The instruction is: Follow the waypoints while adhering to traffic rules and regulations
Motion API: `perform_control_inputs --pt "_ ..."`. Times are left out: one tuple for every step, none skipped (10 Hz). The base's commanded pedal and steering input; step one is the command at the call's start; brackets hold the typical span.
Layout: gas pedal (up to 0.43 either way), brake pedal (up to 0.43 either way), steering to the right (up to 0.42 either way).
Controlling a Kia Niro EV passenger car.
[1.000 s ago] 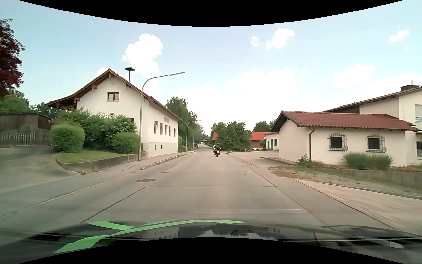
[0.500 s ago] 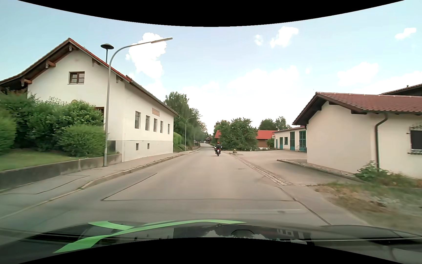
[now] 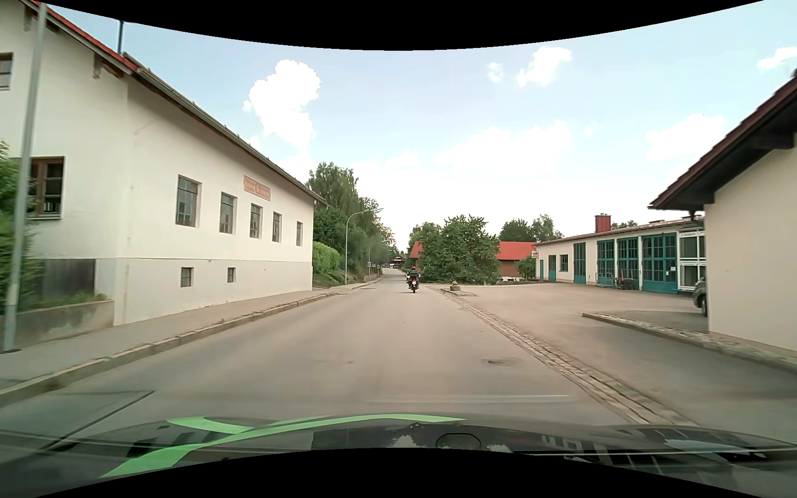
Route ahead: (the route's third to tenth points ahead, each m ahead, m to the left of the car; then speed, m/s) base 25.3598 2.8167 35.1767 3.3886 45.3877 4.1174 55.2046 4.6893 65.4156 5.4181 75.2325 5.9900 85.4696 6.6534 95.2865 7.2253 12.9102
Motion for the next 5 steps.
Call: perform_control_inputs --pt "0.177 0.000 -0.011" --pt "0.177 0.000 -0.011" --pt "0.157 0.000 -0.011" --pt "0.157 0.000 -0.011" --pt "0.157 0.000 -0.011"
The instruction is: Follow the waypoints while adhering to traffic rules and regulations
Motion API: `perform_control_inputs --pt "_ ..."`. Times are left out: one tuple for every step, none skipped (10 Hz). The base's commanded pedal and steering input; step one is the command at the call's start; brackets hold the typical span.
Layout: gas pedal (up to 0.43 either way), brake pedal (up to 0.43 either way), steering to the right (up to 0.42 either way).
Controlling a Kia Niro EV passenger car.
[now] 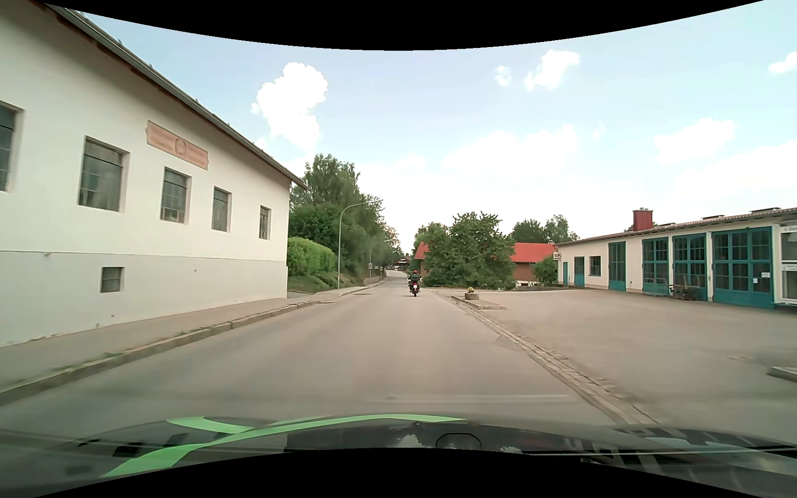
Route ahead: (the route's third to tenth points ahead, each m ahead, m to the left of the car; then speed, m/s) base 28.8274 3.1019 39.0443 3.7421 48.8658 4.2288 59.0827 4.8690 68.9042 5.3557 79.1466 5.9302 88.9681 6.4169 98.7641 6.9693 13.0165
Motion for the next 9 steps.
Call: perform_control_inputs --pt "0.157 0.000 -0.011" --pt "0.157 0.000 -0.010" --pt "0.157 0.000 -0.011" --pt "0.157 0.000 -0.009" --pt "0.157 0.000 -0.007" --pt "0.157 0.000 -0.006" --pt "0.157 0.000 -0.006" --pt "0.157 0.000 -0.005" --pt "0.157 0.000 -0.006"
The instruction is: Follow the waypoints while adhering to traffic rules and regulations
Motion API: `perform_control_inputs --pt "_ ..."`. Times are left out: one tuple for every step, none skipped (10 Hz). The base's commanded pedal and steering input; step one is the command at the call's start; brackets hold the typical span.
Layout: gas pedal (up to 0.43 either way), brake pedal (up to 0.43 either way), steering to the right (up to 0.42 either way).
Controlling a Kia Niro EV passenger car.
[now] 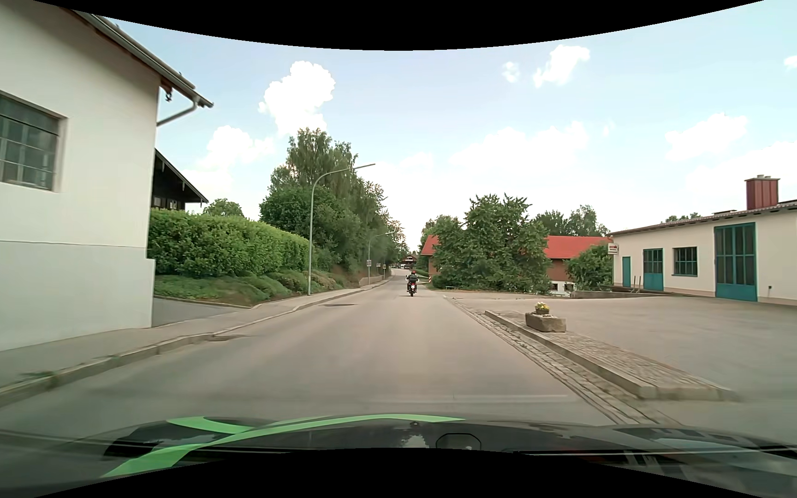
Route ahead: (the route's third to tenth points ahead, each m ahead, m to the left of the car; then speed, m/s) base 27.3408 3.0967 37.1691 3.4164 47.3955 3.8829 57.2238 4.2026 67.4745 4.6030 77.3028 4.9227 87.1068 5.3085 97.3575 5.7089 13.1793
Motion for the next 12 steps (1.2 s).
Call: perform_control_inputs --pt "0.157 0.000 -0.005" --pt "0.157 0.000 -0.005" --pt "0.157 0.000 -0.005" --pt "0.169 0.000 -0.005" --pt "0.177 0.000 -0.005" --pt "0.177 0.000 -0.005" --pt "0.189 0.000 -0.005" --pt "0.189 0.000 -0.005" --pt "0.189 0.000 -0.005" --pt "0.189 0.000 -0.005" --pt "0.150 0.000 -0.006" --pt "0.138 0.000 -0.011"
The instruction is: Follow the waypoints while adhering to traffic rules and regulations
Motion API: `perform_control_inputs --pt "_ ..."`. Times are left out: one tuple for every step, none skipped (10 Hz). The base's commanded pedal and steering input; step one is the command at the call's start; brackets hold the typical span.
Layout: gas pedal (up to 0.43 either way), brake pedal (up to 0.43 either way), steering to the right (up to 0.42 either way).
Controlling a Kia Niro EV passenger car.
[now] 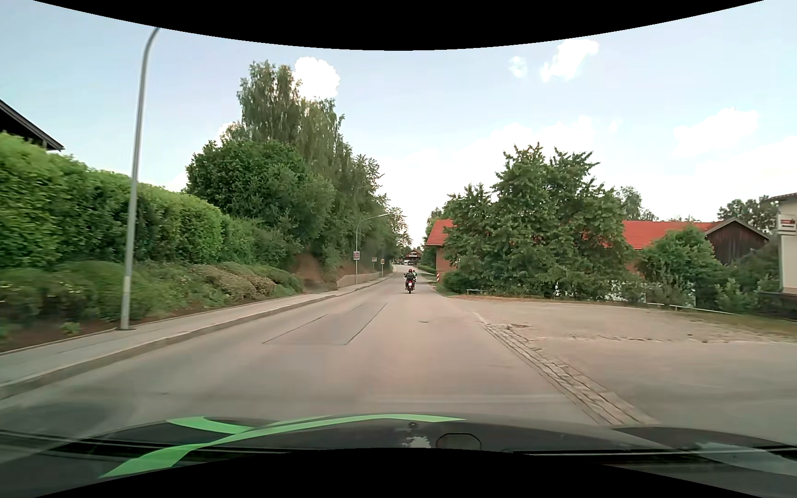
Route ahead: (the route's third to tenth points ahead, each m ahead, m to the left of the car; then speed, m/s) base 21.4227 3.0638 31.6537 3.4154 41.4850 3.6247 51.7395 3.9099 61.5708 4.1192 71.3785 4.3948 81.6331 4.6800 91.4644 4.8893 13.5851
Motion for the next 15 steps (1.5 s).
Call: perform_control_inputs --pt "0.138 0.000 -0.013" --pt "0.138 0.000 -0.014" --pt "0.157 0.000 -0.012" --pt "0.177 0.000 -0.011" --pt "0.177 0.000 -0.011" --pt "0.189 0.000 -0.010" --pt "0.189 0.000 -0.009" --pt "0.189 0.000 -0.008" --pt "0.169 0.000 -0.007" --pt "0.157 0.000 -0.004" --pt "0.157 0.000 -0.004" --pt "0.169 0.000 -0.004" --pt "0.169 0.000 -0.004" --pt "0.177 0.000 -0.004" --pt "0.177 0.000 -0.004"
